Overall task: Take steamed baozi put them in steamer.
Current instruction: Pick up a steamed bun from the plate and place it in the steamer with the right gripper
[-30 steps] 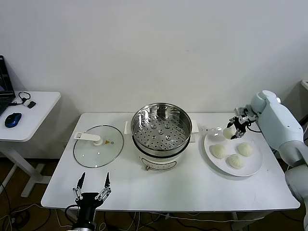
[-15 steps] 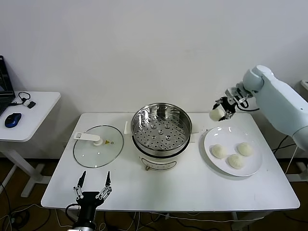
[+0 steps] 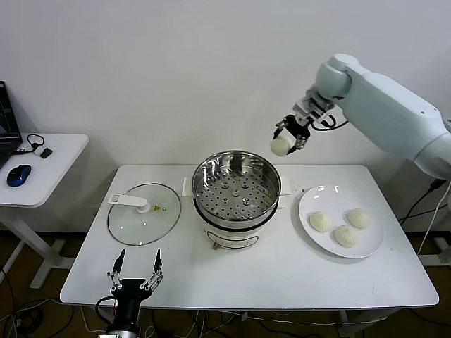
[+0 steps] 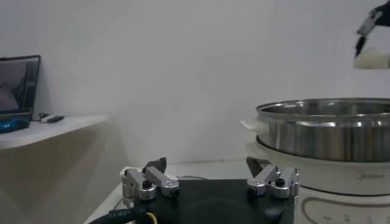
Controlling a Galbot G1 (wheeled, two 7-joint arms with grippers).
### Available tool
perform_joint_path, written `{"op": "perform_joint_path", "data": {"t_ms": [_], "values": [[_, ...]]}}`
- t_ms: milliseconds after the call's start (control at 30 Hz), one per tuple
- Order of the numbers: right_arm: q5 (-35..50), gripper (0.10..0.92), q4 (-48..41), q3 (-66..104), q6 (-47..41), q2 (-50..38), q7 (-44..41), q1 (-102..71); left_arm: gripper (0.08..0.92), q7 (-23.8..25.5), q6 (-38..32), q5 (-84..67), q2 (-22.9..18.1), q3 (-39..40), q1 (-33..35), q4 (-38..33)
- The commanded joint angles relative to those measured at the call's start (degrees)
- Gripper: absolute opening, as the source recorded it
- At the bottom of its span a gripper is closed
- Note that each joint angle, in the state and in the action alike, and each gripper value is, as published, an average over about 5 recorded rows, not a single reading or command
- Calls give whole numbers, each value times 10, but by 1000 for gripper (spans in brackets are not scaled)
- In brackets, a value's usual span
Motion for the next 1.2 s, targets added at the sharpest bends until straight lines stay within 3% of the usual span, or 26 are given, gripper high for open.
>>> {"op": "perform_joint_path", "data": {"t_ms": [33, 433, 1200], "values": [[-25, 644, -18, -59, 44, 113, 6, 16, 823, 0, 0, 1, 0, 1, 0, -1], [-257, 636, -133, 34, 160, 204, 24, -74, 823, 0, 0, 2, 0, -1, 0, -5], [-317, 643, -158, 69, 170, 202, 40, -129, 823, 0, -1, -1, 2, -3, -1, 1]]}}
